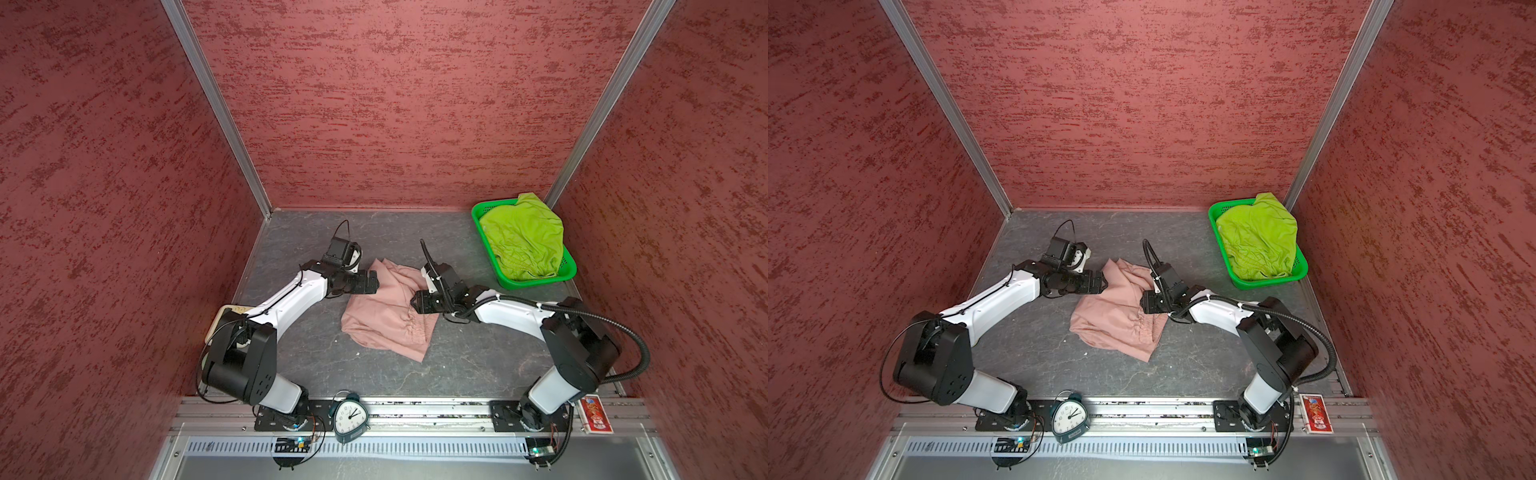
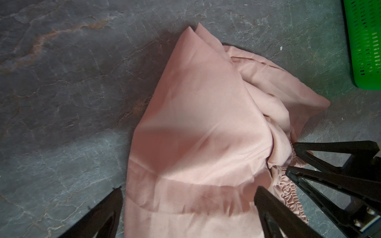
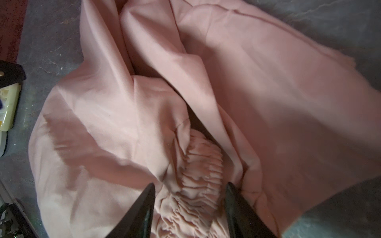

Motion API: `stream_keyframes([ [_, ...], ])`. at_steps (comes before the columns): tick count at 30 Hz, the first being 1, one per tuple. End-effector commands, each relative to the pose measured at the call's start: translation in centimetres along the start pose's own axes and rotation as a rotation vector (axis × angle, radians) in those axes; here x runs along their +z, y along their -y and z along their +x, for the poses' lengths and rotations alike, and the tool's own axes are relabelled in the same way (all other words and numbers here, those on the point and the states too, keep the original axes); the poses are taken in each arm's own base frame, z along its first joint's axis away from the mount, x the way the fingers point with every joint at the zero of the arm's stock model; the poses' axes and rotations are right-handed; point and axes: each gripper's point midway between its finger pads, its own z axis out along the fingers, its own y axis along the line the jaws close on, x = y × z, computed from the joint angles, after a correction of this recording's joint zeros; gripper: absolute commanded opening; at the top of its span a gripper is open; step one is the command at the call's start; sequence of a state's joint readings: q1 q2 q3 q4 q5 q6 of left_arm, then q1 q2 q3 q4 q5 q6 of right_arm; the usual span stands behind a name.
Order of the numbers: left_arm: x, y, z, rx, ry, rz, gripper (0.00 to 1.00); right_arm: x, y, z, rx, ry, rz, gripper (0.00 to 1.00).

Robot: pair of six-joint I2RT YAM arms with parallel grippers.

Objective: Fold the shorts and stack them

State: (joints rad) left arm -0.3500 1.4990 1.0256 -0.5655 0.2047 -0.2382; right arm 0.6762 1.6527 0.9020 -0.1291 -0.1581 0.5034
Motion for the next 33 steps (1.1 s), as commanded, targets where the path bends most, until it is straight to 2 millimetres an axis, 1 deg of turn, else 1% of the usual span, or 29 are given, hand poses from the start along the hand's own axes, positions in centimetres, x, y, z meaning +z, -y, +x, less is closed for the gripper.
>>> stream_keyframes([
  [1,0.5,-0.1,0.4,0.010,-0.004,0.001,0.99,1.0,-0.9,-1.2,-0.027,0.019,-0.036,0.53],
  [2,0.5,-0.1,0.4,0.010,-0.004,-0.001,0.99,1.3,-0.7,-1.0,-0.027,0.013,-0.032,0.52],
  [5,0.6,-0.1,0.5,0.007,-0.003,0.000,0.99,2.0,-0.8,-1.0,-0.024,0.013,-0.044,0.35],
  [6,0.6,-0.1,0.6,0.006,-0.003,0.005,0.99,2.1,-1.0,-1.3,-0.025,0.013,-0.049,0.28],
  [8,0.7,0.0,0.8,0.005,-0.008,0.010,0.99,1.6,-1.5,-2.1,-0.032,0.023,-0.052,0.05],
  [9,0.7,-0.1,0.8,0.006,-0.007,0.007,0.99,1.0,-1.8,-2.8,-0.034,0.036,-0.050,0.00],
  [13,1.0,-0.5,1.1,0.009,-0.012,-0.005,0.99,-2.5,-2.8,-5.4,-0.032,0.118,-0.025,0.00],
  [16,1.6,-1.1,1.5,0.003,-0.035,-0.023,1.00,-4.8,-2.7,-5.7,-0.011,0.135,0.005,0.00],
  [18,2.1,-1.3,1.8,-0.001,-0.051,-0.033,1.00,-5.5,-2.4,-5.0,0.018,0.131,0.007,0.00],
  [21,3.0,-1.5,2.3,-0.007,-0.080,-0.036,1.00,-5.6,-1.1,-3.0,0.069,0.107,0.029,0.00],
  [26,3.9,-1.9,2.9,-0.014,-0.112,-0.053,0.99,-4.5,2.2,0.8,0.154,0.047,0.102,0.00],
  [30,4.2,-2.1,3.3,-0.010,-0.126,-0.063,0.99,-3.8,4.1,2.4,0.198,0.022,0.135,0.00],
  [31,4.2,-2.1,3.2,-0.007,-0.126,-0.067,1.00,-3.6,4.5,2.7,0.201,0.014,0.143,0.06],
  [32,4.1,-2.1,3.2,-0.006,-0.124,-0.070,1.00,-3.4,4.8,2.8,0.203,0.010,0.151,0.18],
  [33,4.1,-2.1,3.2,-0.004,-0.123,-0.070,0.99,-3.2,5.1,2.7,0.199,0.004,0.159,0.26],
])
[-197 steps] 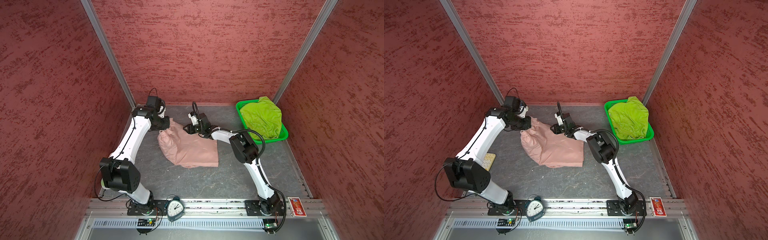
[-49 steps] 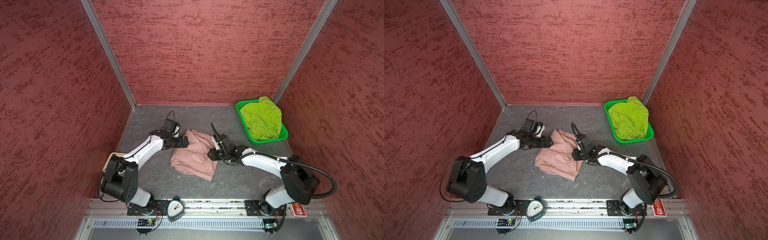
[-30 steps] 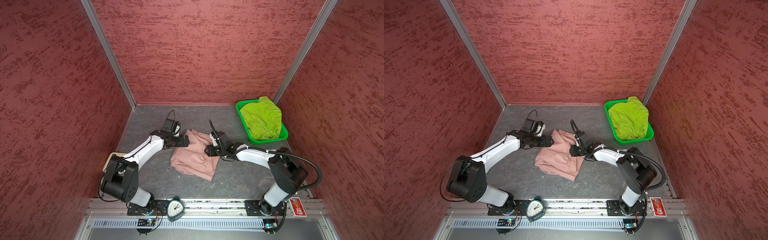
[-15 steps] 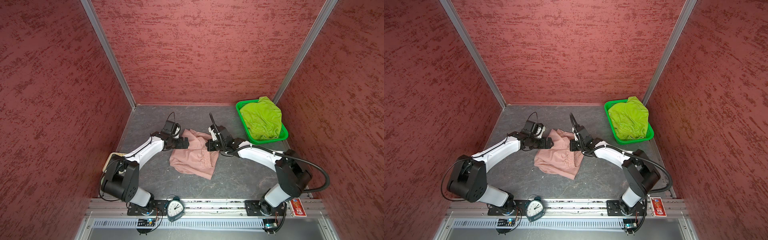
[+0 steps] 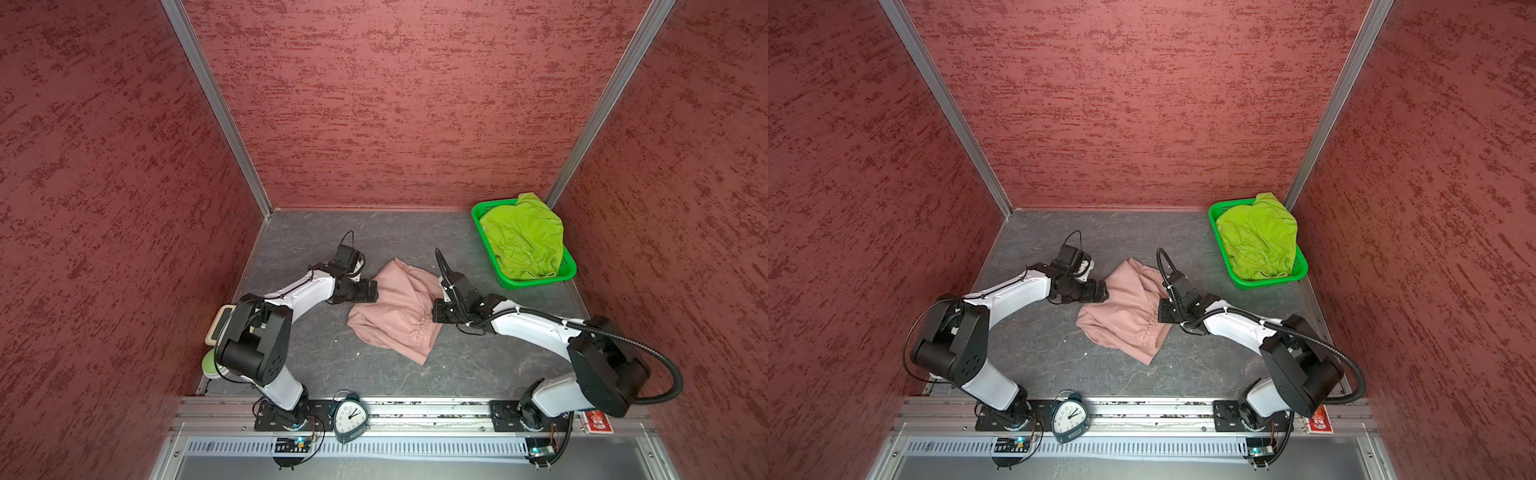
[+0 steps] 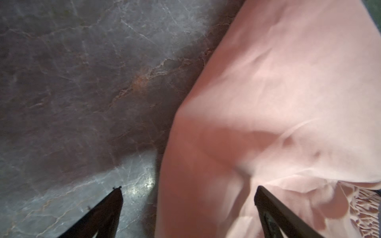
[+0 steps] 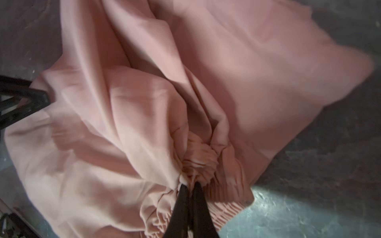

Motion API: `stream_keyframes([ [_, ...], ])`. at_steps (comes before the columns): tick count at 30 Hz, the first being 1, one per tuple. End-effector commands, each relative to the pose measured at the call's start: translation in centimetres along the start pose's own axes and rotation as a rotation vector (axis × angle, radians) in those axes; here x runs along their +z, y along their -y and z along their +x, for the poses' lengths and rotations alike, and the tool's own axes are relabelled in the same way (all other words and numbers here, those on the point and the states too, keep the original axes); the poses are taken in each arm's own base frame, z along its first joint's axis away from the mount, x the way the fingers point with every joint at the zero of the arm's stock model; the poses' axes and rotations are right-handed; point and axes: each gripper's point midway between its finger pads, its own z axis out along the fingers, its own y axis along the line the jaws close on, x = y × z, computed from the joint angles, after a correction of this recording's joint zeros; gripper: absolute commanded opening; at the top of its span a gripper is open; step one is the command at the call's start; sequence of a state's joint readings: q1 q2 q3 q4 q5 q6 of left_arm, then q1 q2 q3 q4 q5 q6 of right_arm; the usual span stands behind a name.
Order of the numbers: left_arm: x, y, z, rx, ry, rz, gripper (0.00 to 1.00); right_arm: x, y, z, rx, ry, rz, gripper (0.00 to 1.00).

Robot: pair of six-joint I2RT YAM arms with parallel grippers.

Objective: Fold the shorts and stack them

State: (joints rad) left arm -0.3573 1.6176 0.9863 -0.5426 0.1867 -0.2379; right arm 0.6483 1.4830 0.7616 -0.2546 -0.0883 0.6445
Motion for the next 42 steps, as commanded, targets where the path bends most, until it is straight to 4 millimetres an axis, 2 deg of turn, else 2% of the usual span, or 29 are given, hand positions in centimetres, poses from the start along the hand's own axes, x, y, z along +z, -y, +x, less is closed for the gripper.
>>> stream_keyframes([
  [1,0.1,-0.1,0.0,0.015,0.001,-0.015,0.99,0.3,0.7,-1.1,0.016,0.028,0.038,0.27],
  [3,-0.3,0.2,-0.3,0.018,0.007,-0.013,0.99,-0.2,0.4,-2.0,-0.018,0.035,0.055,0.34],
  [5,-1.3,0.7,-0.8,0.018,0.021,-0.005,0.99,-1.3,-0.3,-3.3,-0.047,0.061,0.065,0.46],
  [7,-2.9,1.7,-1.5,0.020,0.053,0.022,0.99,-2.6,-0.9,-4.2,-0.064,0.086,0.068,0.49],
  [10,-5.3,4.2,-2.5,0.069,0.112,0.073,1.00,-4.3,-2.1,-4.8,-0.093,0.122,0.034,0.49],
  [13,-6.5,7.6,-2.6,0.166,0.163,0.141,0.96,-4.2,-4.1,-3.8,-0.117,0.105,-0.068,0.41],
  [15,-6.1,9.3,-2.1,0.201,0.172,0.189,0.86,-3.5,-5.2,-2.6,-0.109,0.076,-0.131,0.34],
  [16,-5.7,10.0,-1.8,0.190,0.164,0.216,0.76,-3.1,-5.3,-2.0,-0.089,0.055,-0.146,0.31],
  [17,-5.1,10.7,-1.2,0.178,0.146,0.257,0.67,-2.5,-4.8,-1.1,-0.065,0.028,-0.137,0.28],
  [19,-3.8,11.6,-0.2,0.168,0.113,0.291,0.58,-1.8,-3.3,0.2,-0.027,-0.011,-0.088,0.26],
  [22,-1.4,12.7,1.3,0.185,0.062,0.280,0.57,-1.3,-0.6,2.1,0.012,-0.040,-0.002,0.28],
  [24,0.3,13.1,2.3,0.203,0.023,0.254,0.56,-1.0,0.5,2.9,0.026,-0.054,0.027,0.40],
  [28,3.1,12.1,3.2,0.176,-0.052,0.190,0.48,0.2,1.2,3.3,0.022,-0.059,0.045,0.47],
  [33,4.6,10.2,4.1,0.169,-0.085,0.106,0.42,2.5,1.2,2.9,0.002,-0.074,0.065,0.47],
  [35,4.8,8.5,4.3,0.170,-0.090,0.043,0.40,3.6,0.9,2.5,-0.011,-0.077,0.065,0.47],
  [37,4.3,6.1,3.5,0.138,-0.070,-0.015,0.40,4.9,-0.4,1.7,-0.020,-0.073,0.022,0.46],
  [38,3.8,4.7,2.6,0.114,-0.050,-0.028,0.43,5.8,-1.2,1.3,-0.020,-0.068,-0.011,0.46],
  [39,3.1,3.8,1.6,0.097,-0.023,-0.029,0.52,6.6,-2.1,0.7,-0.022,-0.061,-0.043,0.46],
  [41,0.7,1.5,-1.5,0.071,0.060,-0.045,0.87,8.3,-4.6,-1.1,-0.033,-0.040,-0.115,0.46],
  [42,-0.8,1.0,-2.9,0.076,0.103,-0.053,1.00,8.9,-5.8,-2.2,-0.041,-0.028,-0.144,0.46],
])
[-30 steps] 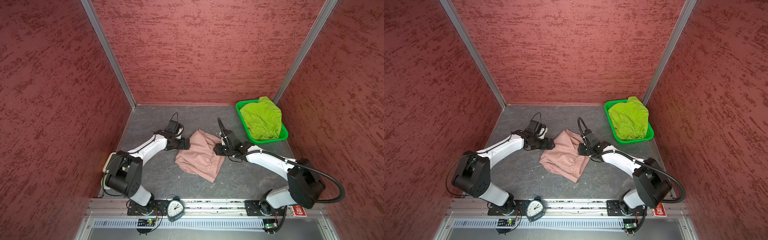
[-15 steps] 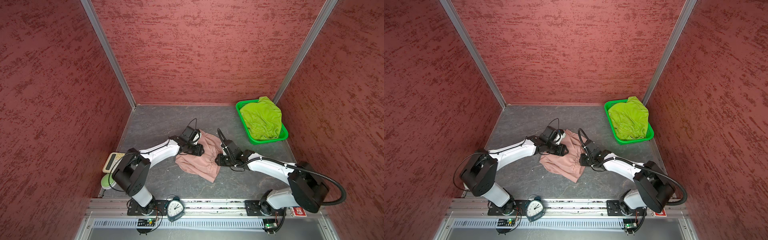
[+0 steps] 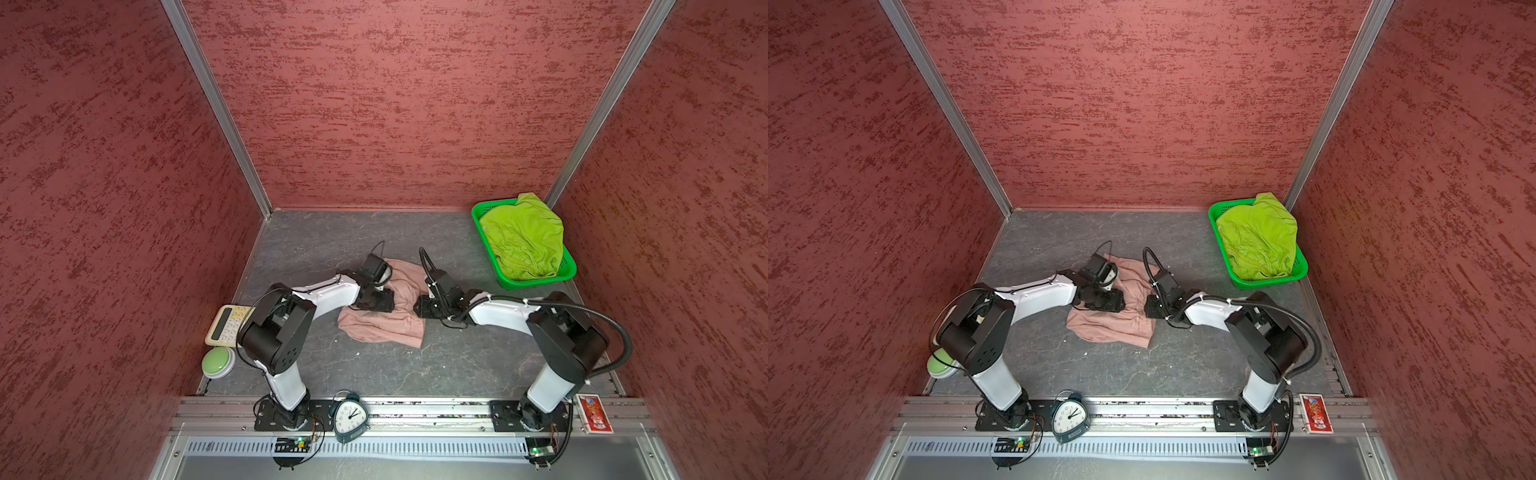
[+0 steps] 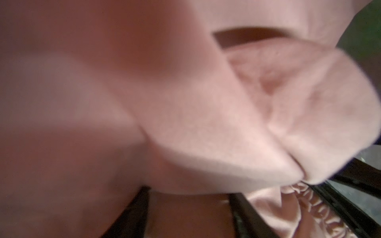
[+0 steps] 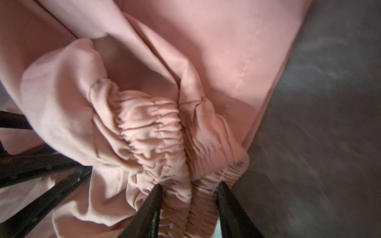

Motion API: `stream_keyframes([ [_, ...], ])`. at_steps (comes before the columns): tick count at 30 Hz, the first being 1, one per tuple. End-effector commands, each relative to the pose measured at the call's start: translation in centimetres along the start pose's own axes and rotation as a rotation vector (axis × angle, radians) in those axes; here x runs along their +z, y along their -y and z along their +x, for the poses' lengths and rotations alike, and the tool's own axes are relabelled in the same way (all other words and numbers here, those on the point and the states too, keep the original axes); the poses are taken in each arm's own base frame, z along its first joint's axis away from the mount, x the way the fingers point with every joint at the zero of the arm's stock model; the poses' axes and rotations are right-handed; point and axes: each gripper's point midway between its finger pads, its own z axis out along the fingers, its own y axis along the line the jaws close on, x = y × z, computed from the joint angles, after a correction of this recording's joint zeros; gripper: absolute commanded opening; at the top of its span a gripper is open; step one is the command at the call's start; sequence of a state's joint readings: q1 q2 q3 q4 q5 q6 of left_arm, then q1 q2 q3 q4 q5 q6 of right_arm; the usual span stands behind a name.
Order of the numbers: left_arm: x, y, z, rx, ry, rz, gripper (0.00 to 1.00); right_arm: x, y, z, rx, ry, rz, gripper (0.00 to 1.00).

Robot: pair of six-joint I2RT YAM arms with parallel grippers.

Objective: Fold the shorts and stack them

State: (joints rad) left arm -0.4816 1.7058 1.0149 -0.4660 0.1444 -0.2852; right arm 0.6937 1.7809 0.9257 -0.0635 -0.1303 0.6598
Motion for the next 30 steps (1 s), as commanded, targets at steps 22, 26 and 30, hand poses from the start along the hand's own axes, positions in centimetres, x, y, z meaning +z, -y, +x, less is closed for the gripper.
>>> stream_keyframes([
  [22,-5.0,4.0,2.2,0.292,-0.123,-0.200,0.99,-19.5,2.8,-7.5,-0.070,0.502,-0.041,0.80],
  [26,-3.0,3.6,2.6,0.288,-0.171,-0.241,0.99,-21.5,4.6,-6.2,-0.032,0.531,-0.013,0.81],
  [30,-0.9,2.8,2.4,0.305,-0.192,-0.300,0.99,-21.6,5.1,-5.3,-0.009,0.534,-0.029,0.82],
])
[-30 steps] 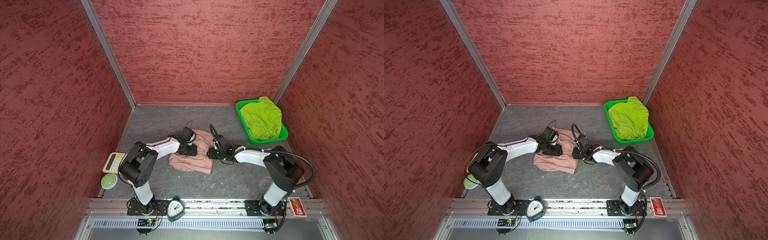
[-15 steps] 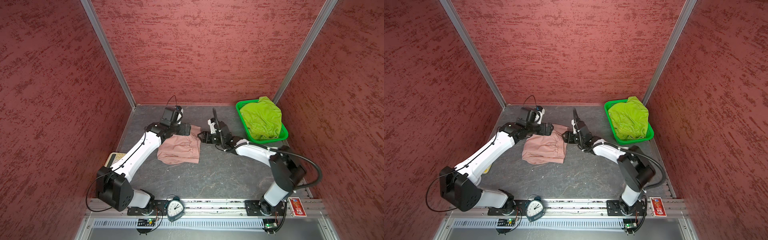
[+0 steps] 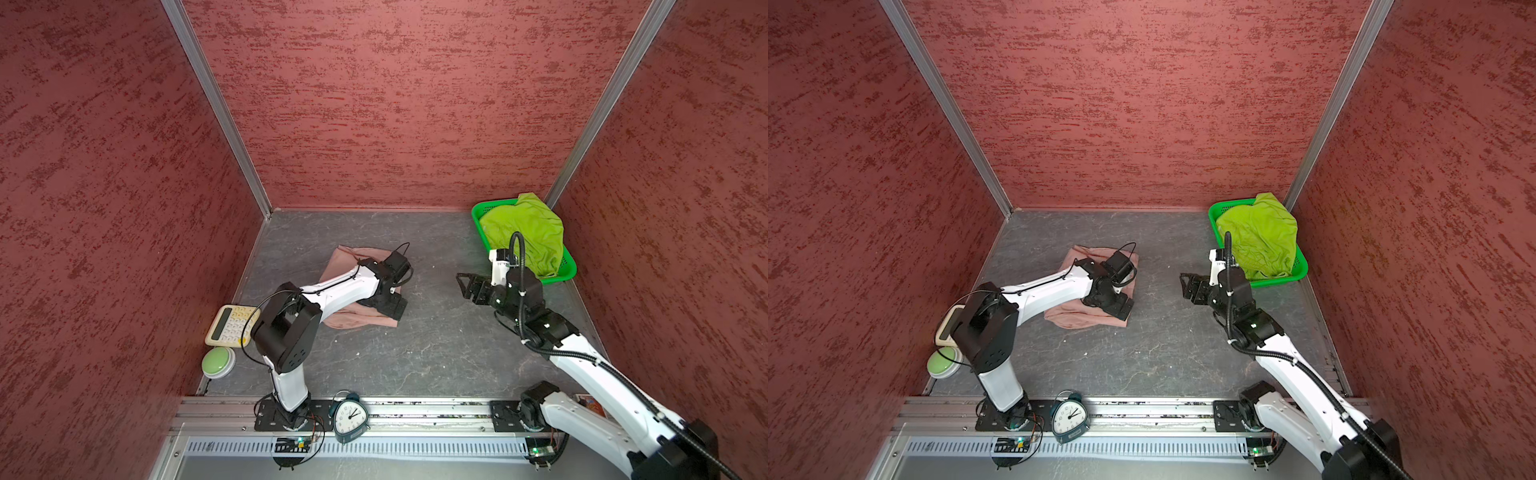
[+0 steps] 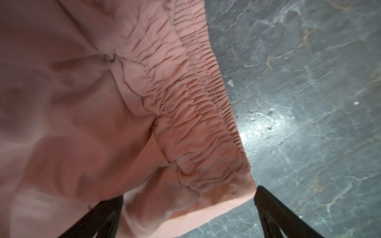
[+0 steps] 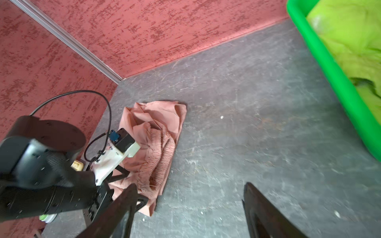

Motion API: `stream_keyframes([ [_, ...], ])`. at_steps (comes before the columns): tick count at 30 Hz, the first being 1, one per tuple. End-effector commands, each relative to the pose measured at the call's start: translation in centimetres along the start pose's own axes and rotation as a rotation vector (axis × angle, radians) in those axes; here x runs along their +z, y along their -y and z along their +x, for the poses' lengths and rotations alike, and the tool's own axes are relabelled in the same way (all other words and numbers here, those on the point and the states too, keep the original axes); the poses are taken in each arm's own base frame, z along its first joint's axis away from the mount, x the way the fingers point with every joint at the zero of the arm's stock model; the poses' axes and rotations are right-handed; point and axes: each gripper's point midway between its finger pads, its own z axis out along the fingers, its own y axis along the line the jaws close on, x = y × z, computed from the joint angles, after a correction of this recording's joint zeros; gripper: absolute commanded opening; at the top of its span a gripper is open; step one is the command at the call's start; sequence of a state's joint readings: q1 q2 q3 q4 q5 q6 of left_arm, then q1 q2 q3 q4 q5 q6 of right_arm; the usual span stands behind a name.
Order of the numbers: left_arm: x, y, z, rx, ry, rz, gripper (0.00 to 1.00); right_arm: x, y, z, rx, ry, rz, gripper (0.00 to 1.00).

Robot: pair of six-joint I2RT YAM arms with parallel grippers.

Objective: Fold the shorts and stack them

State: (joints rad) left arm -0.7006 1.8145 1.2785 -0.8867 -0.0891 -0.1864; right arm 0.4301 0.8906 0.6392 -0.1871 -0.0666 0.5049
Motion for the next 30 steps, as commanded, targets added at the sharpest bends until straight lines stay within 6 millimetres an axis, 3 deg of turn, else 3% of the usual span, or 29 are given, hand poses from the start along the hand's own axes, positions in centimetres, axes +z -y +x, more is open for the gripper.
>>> stream_keyframes([
  [1,1.2,-0.6,-0.7,-0.005,-0.005,-0.057,0.99,-0.3,1.3,1.0,0.014,-0.022,0.047,0.82],
  [7,4.0,-4.5,-1.3,-0.060,-0.027,-0.099,0.99,0.0,1.0,1.1,0.015,-0.025,0.021,0.82],
  [16,6.4,-14.1,-6.1,-0.183,0.034,-0.087,0.99,0.7,0.8,1.4,0.021,-0.040,0.004,0.82],
  [17,6.8,-15.2,-6.9,-0.182,0.041,-0.076,0.91,0.8,0.7,1.3,0.022,-0.037,0.004,0.82],
  [18,6.8,-15.8,-7.7,-0.185,0.056,-0.036,0.90,0.8,0.6,1.1,0.022,-0.033,0.000,0.82],
  [19,6.6,-16.9,-8.5,-0.199,0.065,-0.038,1.00,0.9,0.5,1.1,0.022,-0.030,-0.004,0.82],
  [21,6.0,-19.6,-9.9,-0.227,0.064,-0.085,1.00,1.1,0.1,0.9,0.027,-0.026,-0.025,0.82],
  [23,5.5,-20.4,-10.6,-0.202,0.040,-0.090,0.99,1.2,-0.3,0.7,0.030,-0.031,-0.043,0.81],
  [25,5.5,-21.2,-10.9,-0.165,0.038,-0.113,0.99,1.2,-0.6,0.6,0.029,-0.034,-0.051,0.82],
  [30,6.5,-26.2,-9.7,-0.254,0.031,-0.146,0.99,1.3,-0.9,0.2,0.005,-0.038,-0.054,0.82],
])
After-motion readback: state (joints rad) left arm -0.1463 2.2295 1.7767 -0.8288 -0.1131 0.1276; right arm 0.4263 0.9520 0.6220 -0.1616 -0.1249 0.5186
